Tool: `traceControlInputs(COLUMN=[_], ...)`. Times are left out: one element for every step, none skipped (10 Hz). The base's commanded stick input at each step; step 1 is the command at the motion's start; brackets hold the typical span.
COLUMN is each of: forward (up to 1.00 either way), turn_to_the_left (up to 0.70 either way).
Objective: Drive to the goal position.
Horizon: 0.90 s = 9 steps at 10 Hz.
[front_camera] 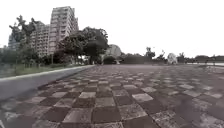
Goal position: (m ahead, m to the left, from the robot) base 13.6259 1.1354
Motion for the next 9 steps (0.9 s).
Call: traceControlInputs(forward=[1.00,1.00,1.00,1.00,1.00,1.00,1.00,1.00,1.00], turn_to_the_left=[0.00,0.00,0.00,0.00,0.00,0.00,0.00,0.00,0.00])
